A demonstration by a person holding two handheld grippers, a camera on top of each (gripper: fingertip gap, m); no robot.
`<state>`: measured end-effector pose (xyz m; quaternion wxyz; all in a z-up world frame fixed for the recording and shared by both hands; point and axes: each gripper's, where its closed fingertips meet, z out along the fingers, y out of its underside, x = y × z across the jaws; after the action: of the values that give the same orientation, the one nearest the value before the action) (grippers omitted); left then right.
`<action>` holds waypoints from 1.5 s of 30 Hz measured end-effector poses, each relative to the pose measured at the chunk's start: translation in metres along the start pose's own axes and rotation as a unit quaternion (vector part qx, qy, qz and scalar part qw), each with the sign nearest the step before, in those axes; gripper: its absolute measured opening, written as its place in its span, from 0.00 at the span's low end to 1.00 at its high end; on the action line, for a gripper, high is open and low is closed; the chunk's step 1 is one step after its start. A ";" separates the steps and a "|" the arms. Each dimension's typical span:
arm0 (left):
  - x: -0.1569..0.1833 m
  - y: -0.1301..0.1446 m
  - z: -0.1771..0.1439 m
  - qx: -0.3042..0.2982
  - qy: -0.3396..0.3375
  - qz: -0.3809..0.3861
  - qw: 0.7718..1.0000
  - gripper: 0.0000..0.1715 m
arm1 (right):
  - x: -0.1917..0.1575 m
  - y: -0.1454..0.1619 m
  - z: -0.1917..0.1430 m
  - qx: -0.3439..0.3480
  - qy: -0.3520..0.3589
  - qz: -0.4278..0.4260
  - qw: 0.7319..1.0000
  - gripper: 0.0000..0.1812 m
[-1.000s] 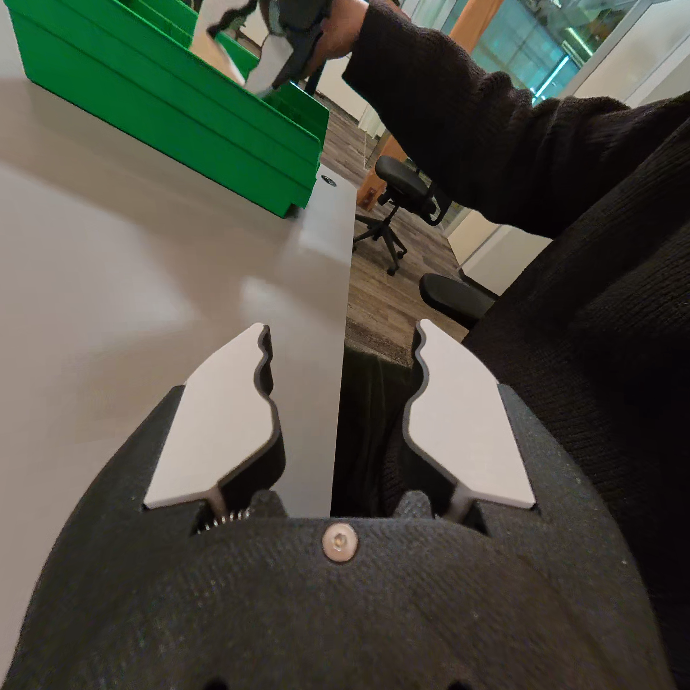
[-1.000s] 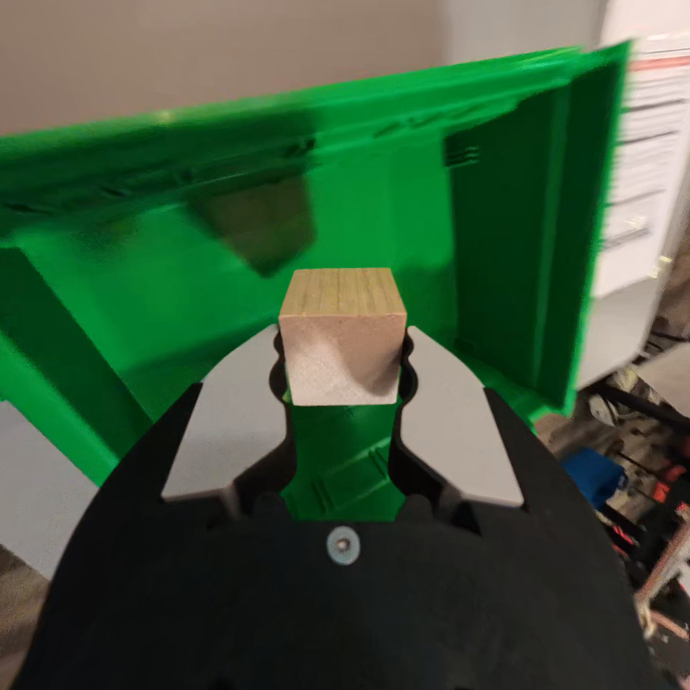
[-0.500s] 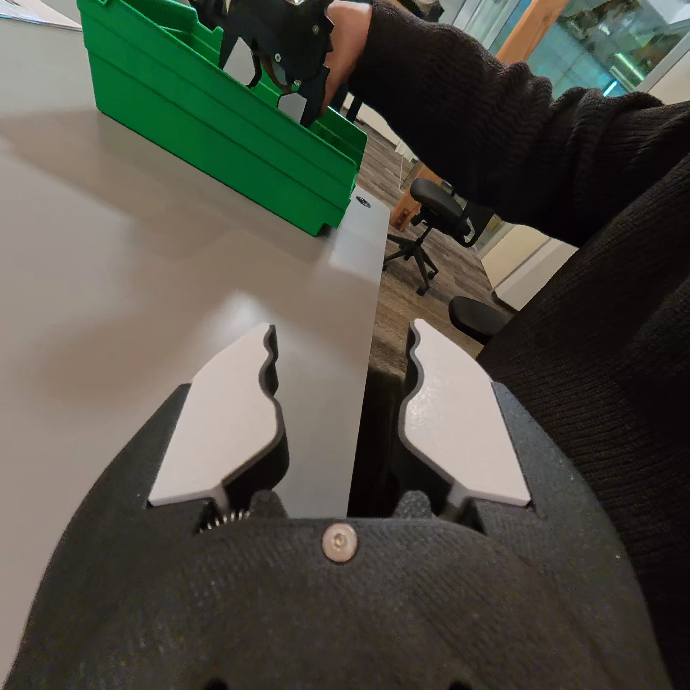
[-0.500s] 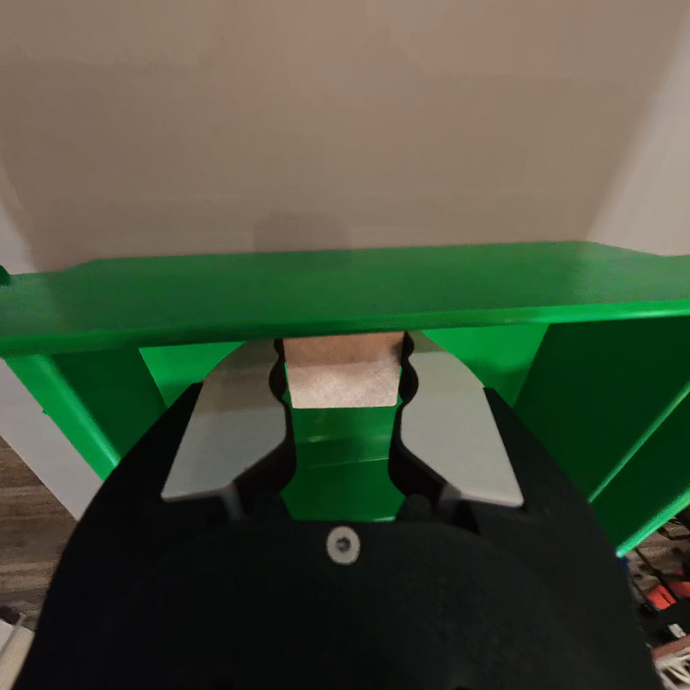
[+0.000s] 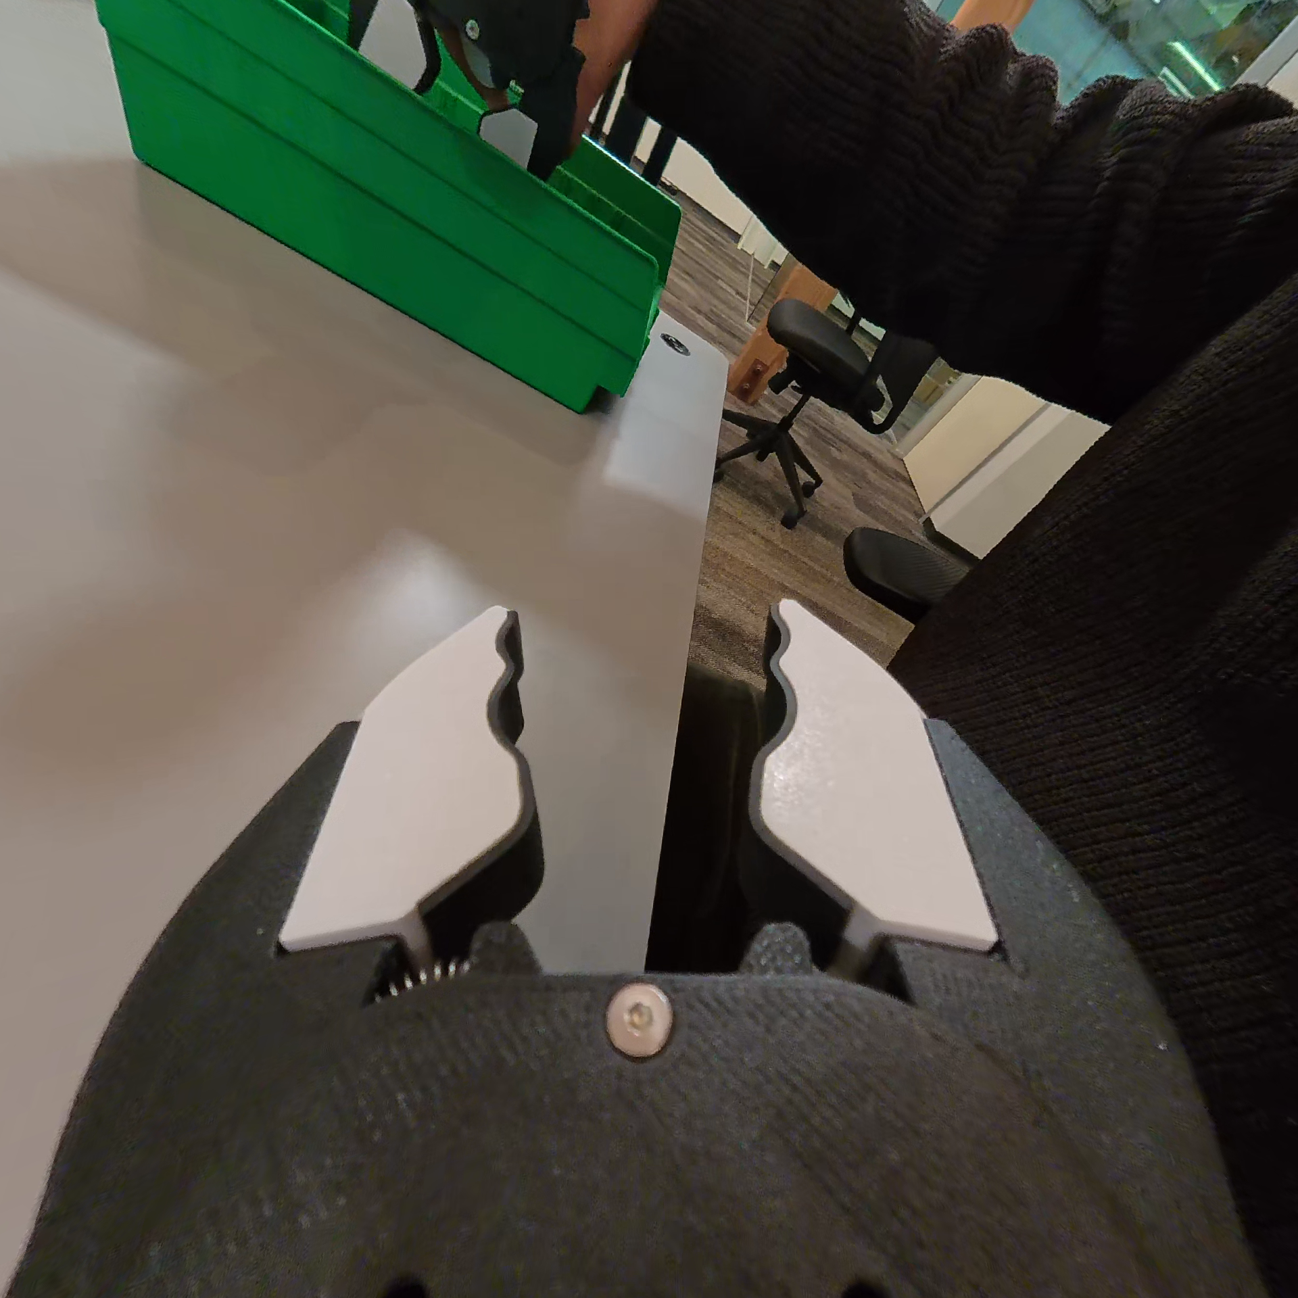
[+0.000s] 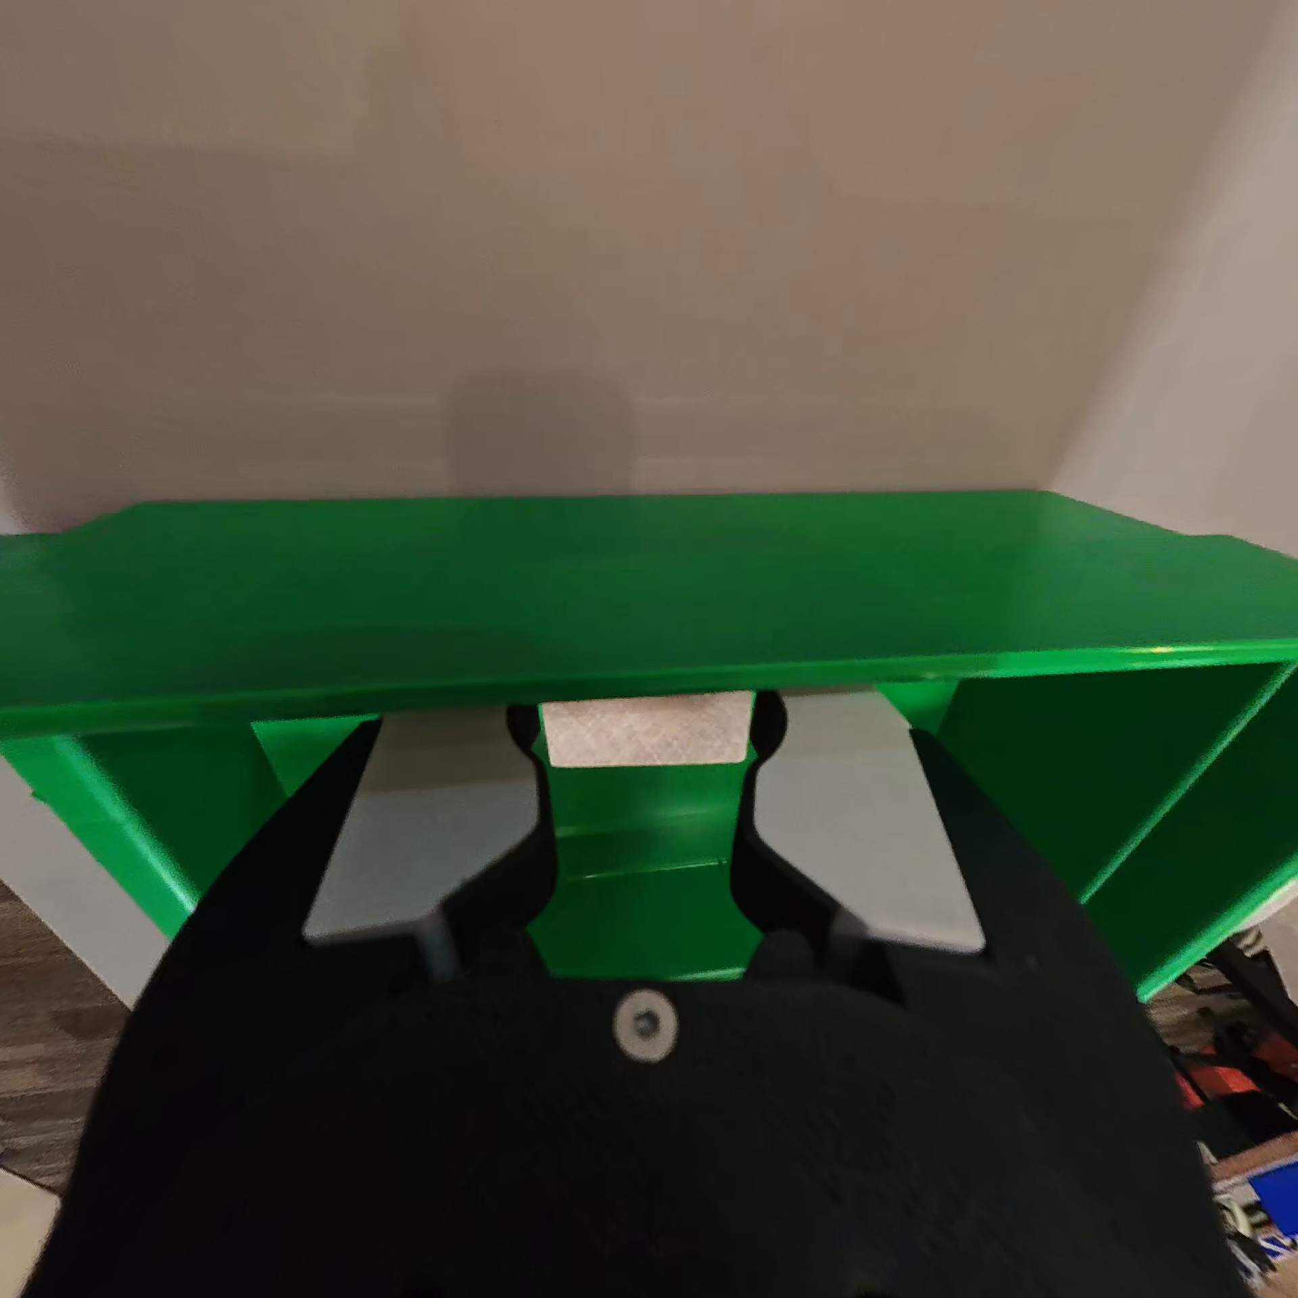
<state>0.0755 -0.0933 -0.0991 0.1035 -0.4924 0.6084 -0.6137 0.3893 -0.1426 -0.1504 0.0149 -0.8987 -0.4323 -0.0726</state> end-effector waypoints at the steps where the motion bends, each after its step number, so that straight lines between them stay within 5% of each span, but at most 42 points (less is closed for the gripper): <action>1: 0.000 0.000 0.000 -0.001 0.001 0.000 1.000 0.39 | 0.000 -0.001 0.000 0.002 -0.003 0.003 1.000 0.33; 20: -0.011 0.003 -0.003 -0.010 -0.025 -0.008 1.000 0.38 | 0.006 0.009 -0.030 0.031 0.028 0.051 0.998 0.36; 24: -0.010 0.001 -0.003 -0.004 -0.024 -0.006 1.000 0.38 | 0.009 -0.019 -0.081 0.151 0.080 0.091 0.981 0.37; 29: -0.033 -0.005 -0.011 -0.015 -0.110 0.002 0.994 0.38 | -0.047 -0.122 -0.177 0.485 -0.013 0.150 0.861 0.32; 33: -0.038 -0.036 -0.041 0.020 -0.168 0.032 0.985 0.38 | -0.090 -0.188 -0.200 0.607 -0.061 0.197 0.767 0.31; 37: -0.055 -0.078 -0.124 0.046 -0.333 0.080 0.939 0.35 | -0.144 -0.253 -0.191 0.715 -0.236 0.251 0.609 0.28; 39: -0.062 -0.097 -0.181 0.049 -0.407 0.112 0.905 0.36 | -0.161 -0.277 -0.172 0.714 -0.308 0.270 0.568 0.32; 41: -0.076 -0.105 -0.235 0.010 -0.457 0.139 0.878 0.36 | -0.170 -0.290 -0.159 0.701 -0.344 0.278 0.560 0.35; 45: -0.130 -0.079 -0.321 -0.176 -0.500 0.133 0.838 0.30 | -0.170 -0.297 -0.147 0.681 -0.281 0.262 0.623 0.35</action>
<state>-0.0575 0.2264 -0.0218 0.3855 -0.6567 0.6313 -0.1473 0.0366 -0.1016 -0.0403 0.5185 -0.6839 -0.0876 0.5058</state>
